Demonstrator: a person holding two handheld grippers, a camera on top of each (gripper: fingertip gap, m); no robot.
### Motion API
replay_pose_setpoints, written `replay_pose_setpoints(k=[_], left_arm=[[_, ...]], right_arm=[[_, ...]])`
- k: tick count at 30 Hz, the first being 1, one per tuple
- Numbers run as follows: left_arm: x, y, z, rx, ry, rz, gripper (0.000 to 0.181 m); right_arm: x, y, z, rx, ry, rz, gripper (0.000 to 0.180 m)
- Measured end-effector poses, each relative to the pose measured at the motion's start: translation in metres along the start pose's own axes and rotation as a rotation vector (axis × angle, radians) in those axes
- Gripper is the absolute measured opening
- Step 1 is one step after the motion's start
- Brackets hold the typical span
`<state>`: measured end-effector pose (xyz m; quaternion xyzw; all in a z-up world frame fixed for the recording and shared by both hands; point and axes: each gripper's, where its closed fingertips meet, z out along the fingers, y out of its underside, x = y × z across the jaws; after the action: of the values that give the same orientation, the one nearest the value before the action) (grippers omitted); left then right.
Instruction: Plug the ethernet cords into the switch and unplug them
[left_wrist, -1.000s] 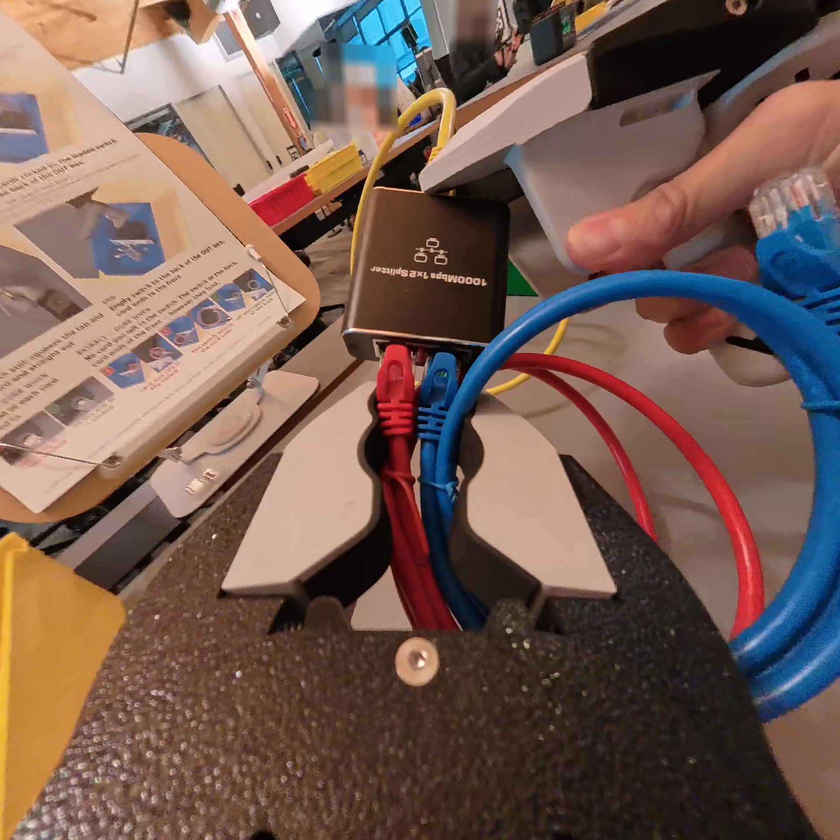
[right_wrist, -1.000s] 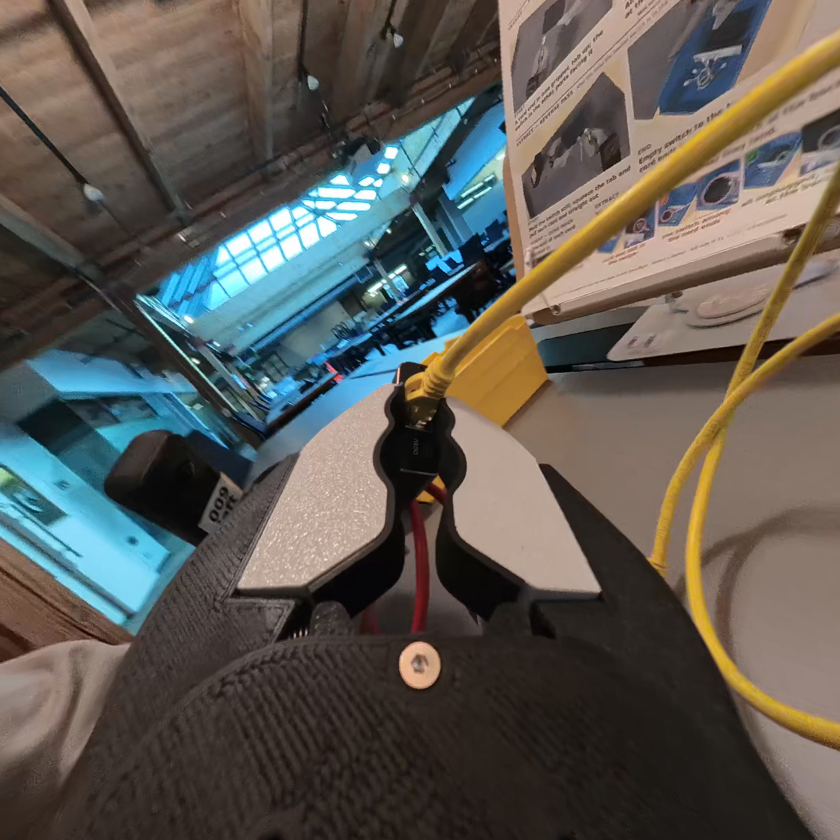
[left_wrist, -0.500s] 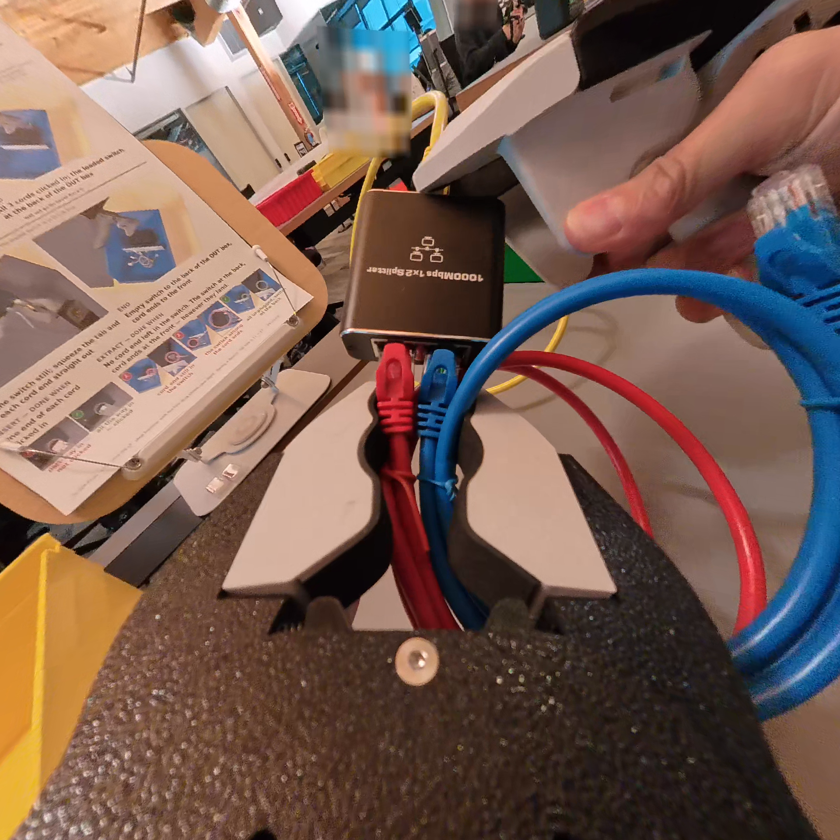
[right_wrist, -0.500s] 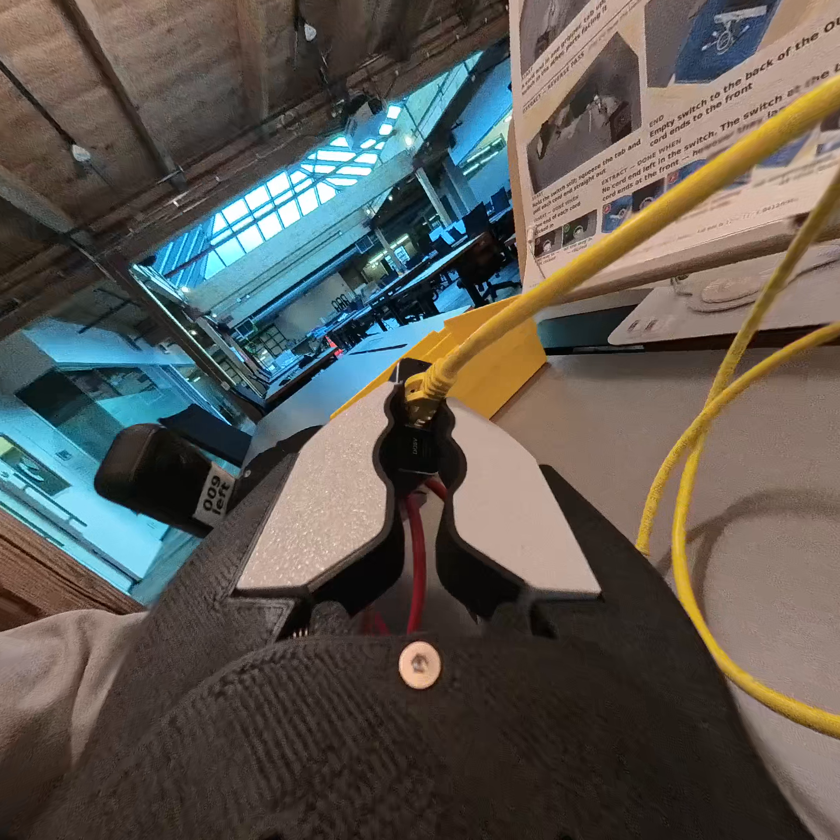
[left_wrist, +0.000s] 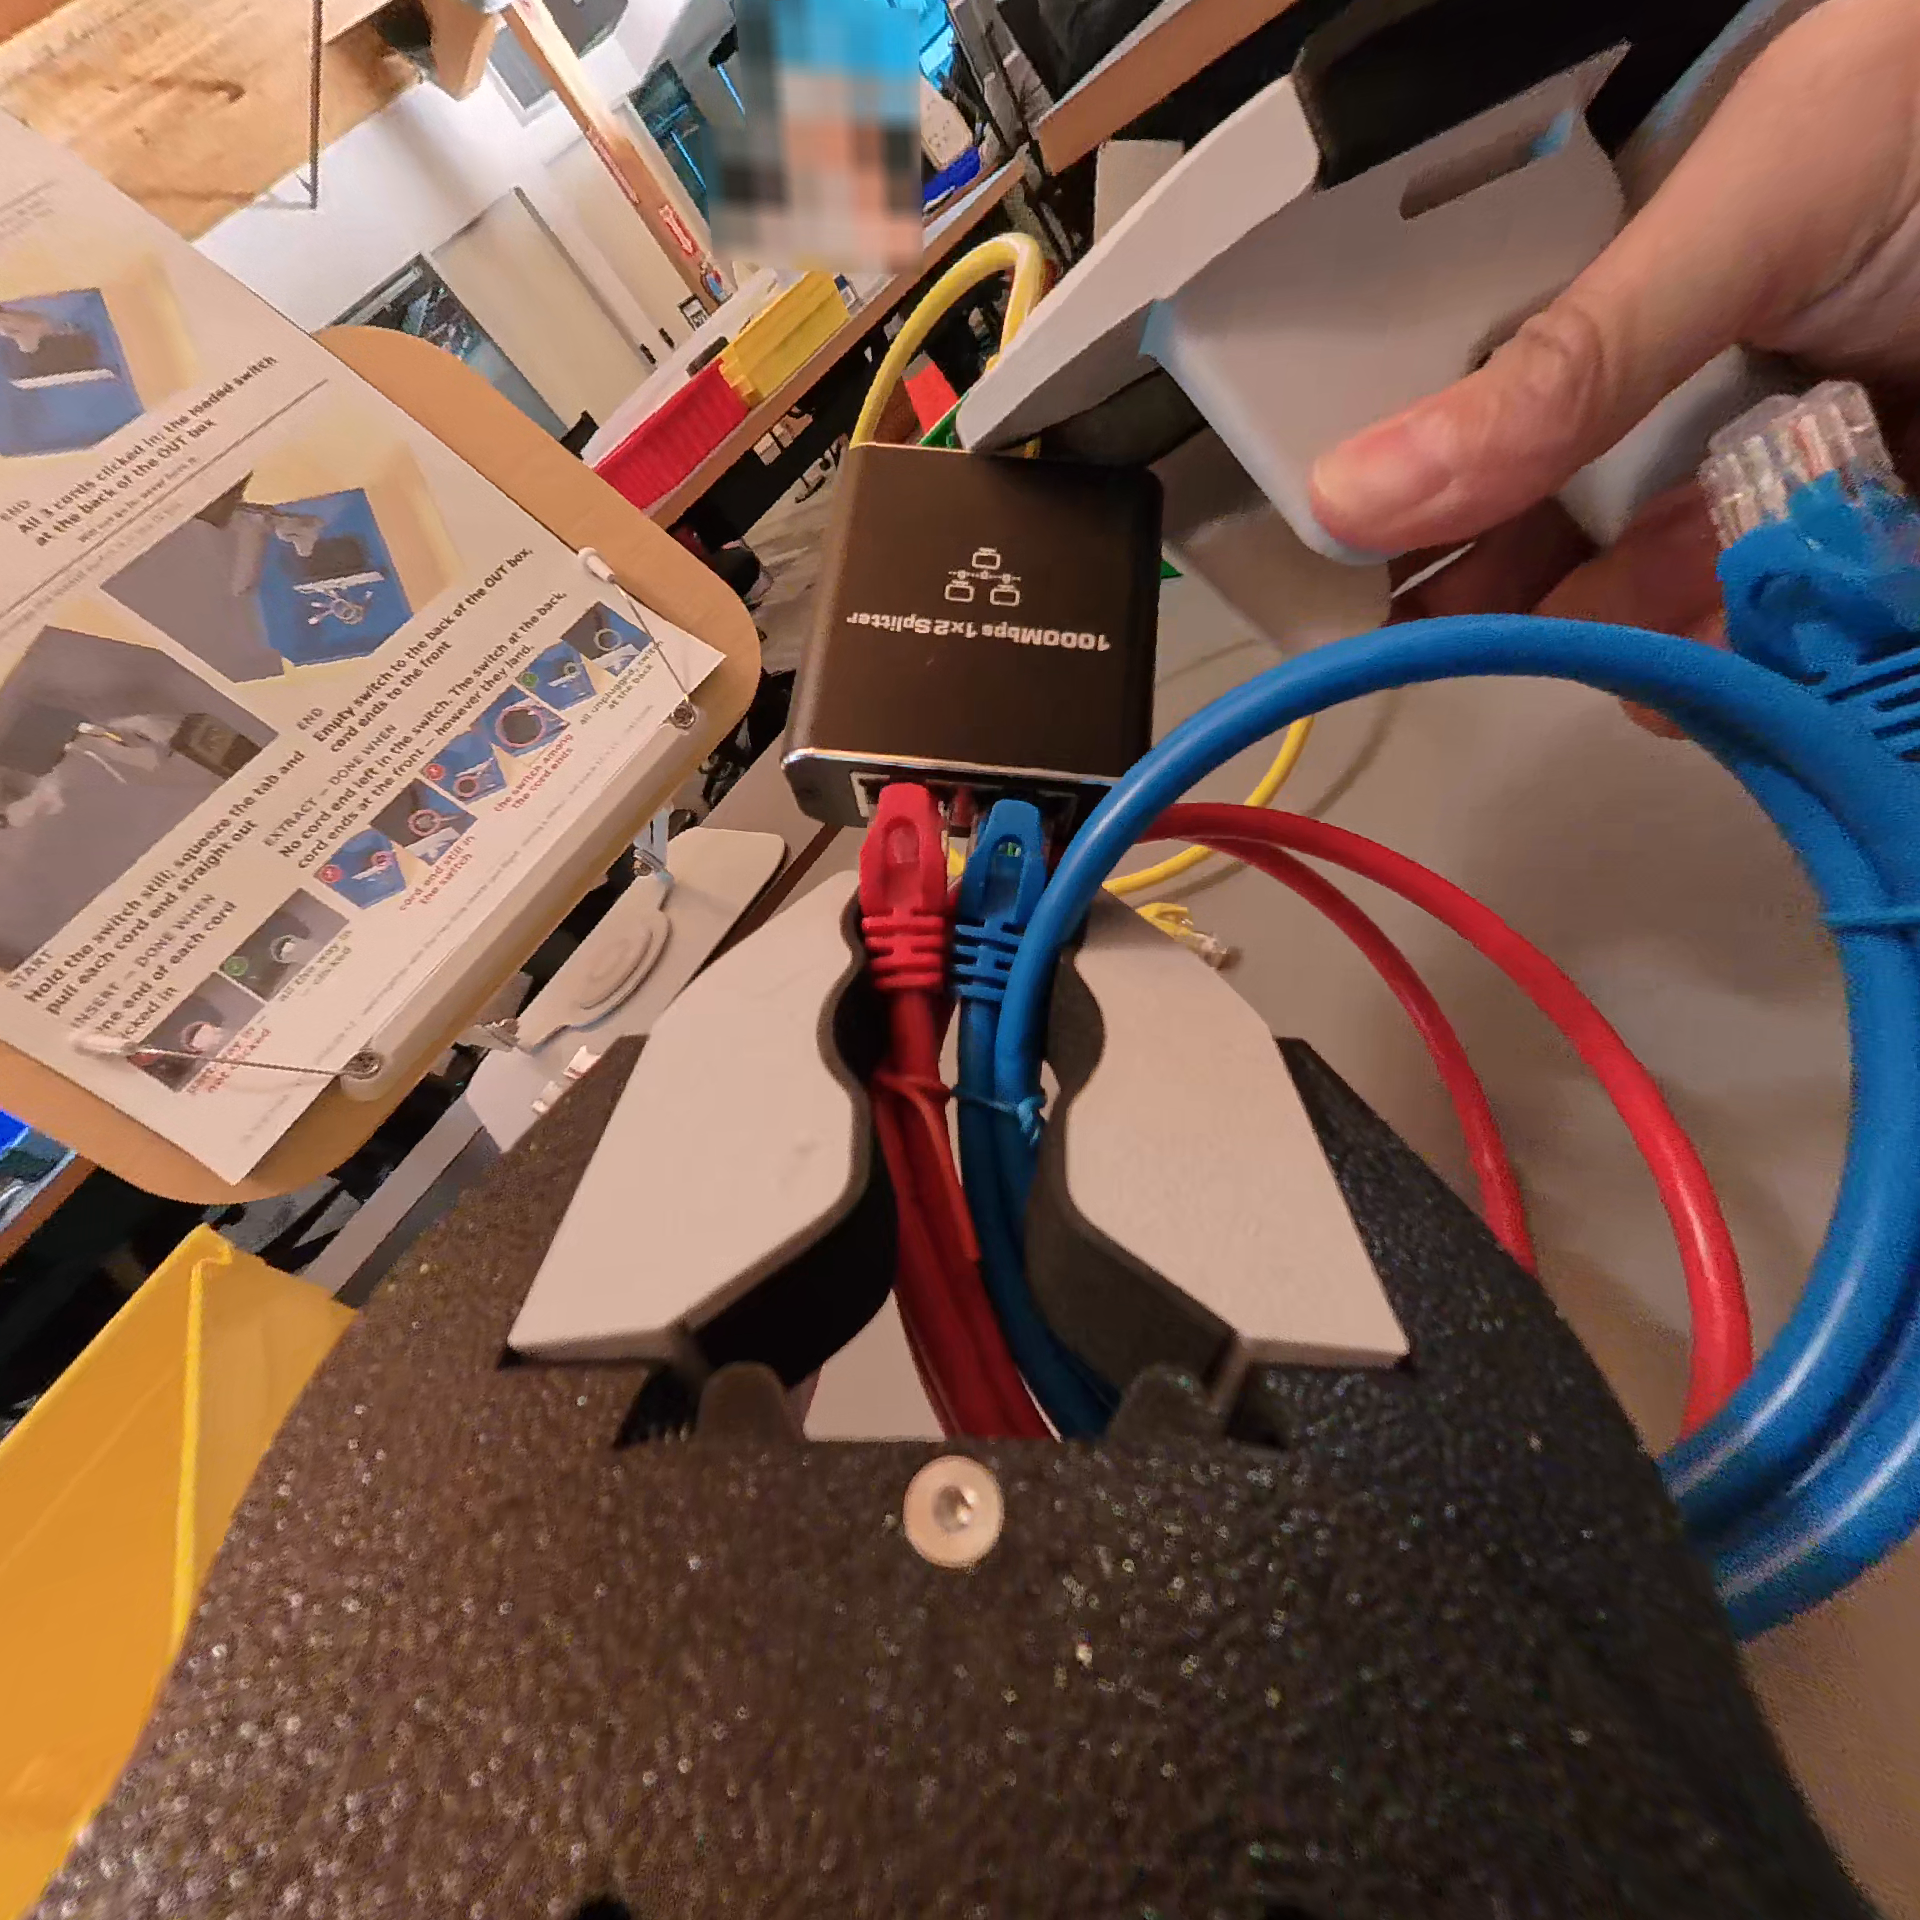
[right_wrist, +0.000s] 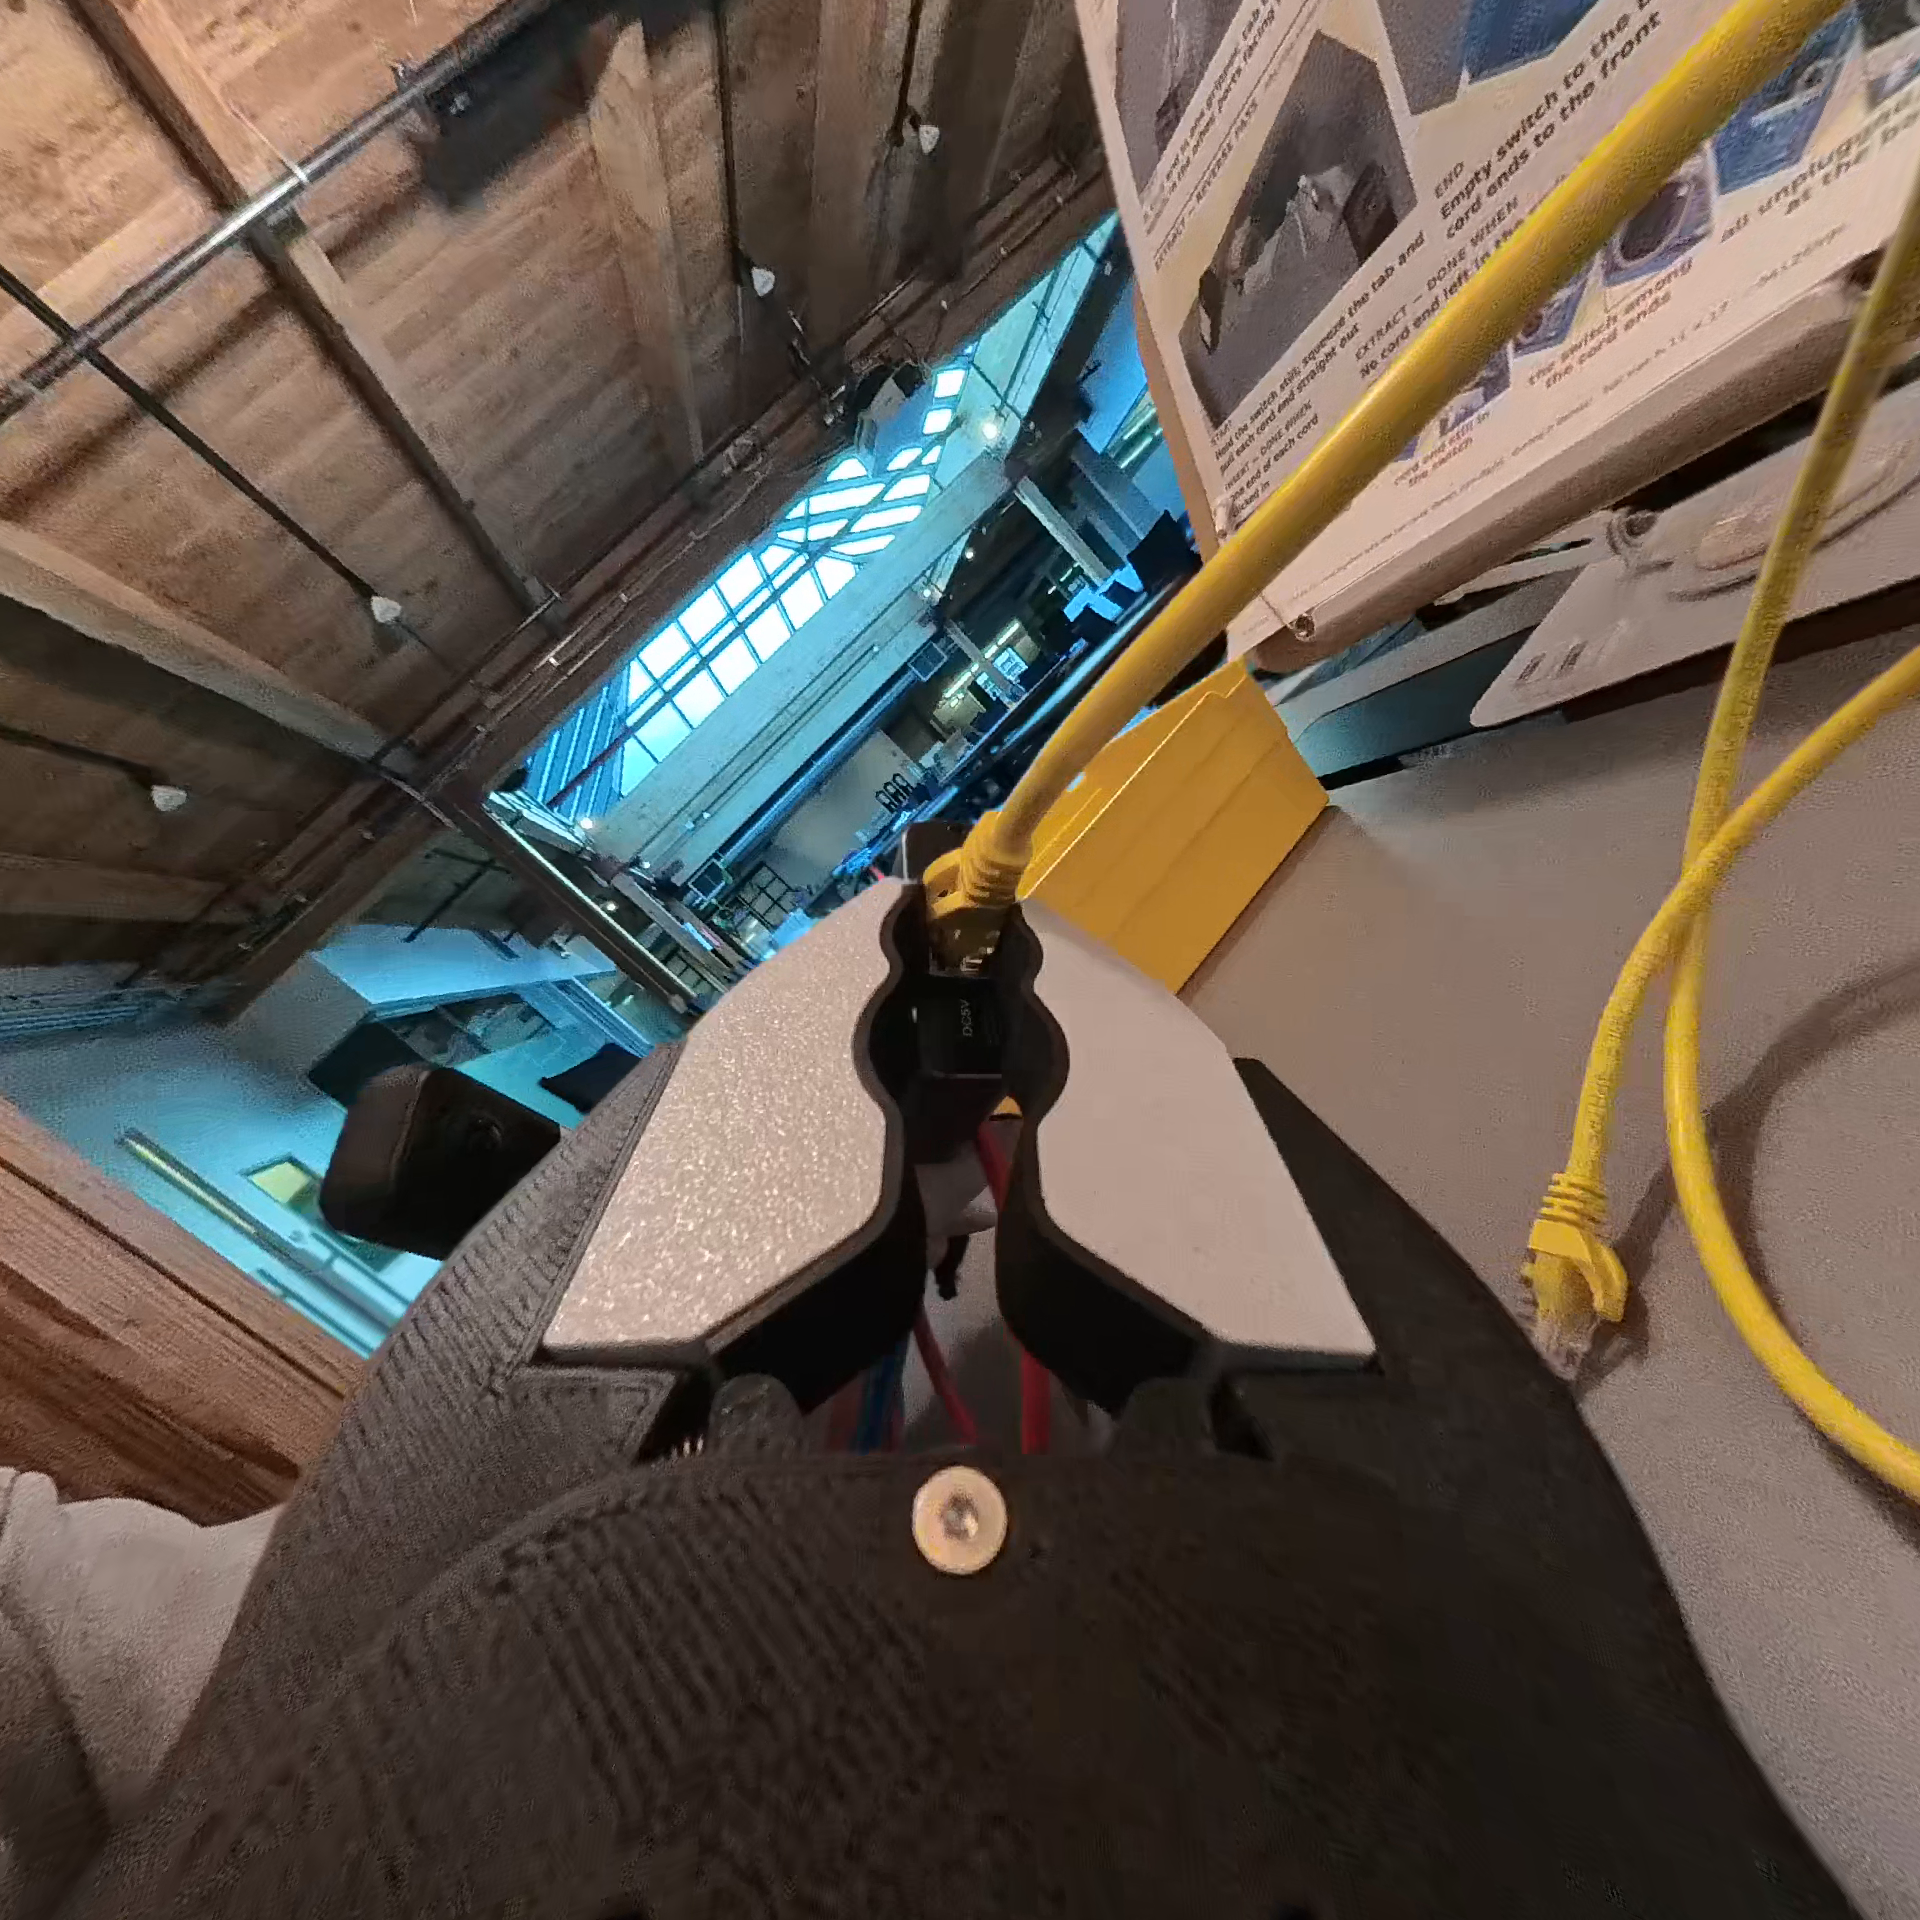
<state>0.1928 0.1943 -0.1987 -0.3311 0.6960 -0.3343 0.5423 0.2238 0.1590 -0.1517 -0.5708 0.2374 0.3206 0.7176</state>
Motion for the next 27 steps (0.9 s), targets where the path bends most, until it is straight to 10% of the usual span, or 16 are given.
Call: replay_pose_setpoints(k=[9,27], left_arm=[[-0.005,0.004,-0.002,-0.026,-0.047,0.098,0.028],[0.009,0.006,0.005,0.050,0.156,-0.331,0.027]], right_arm=[[0.004,0.003,0.001,0.023,-0.037,0.150,0.014],[0.006,0.000,0.008,-0.200,0.170,-0.290,0.015]])
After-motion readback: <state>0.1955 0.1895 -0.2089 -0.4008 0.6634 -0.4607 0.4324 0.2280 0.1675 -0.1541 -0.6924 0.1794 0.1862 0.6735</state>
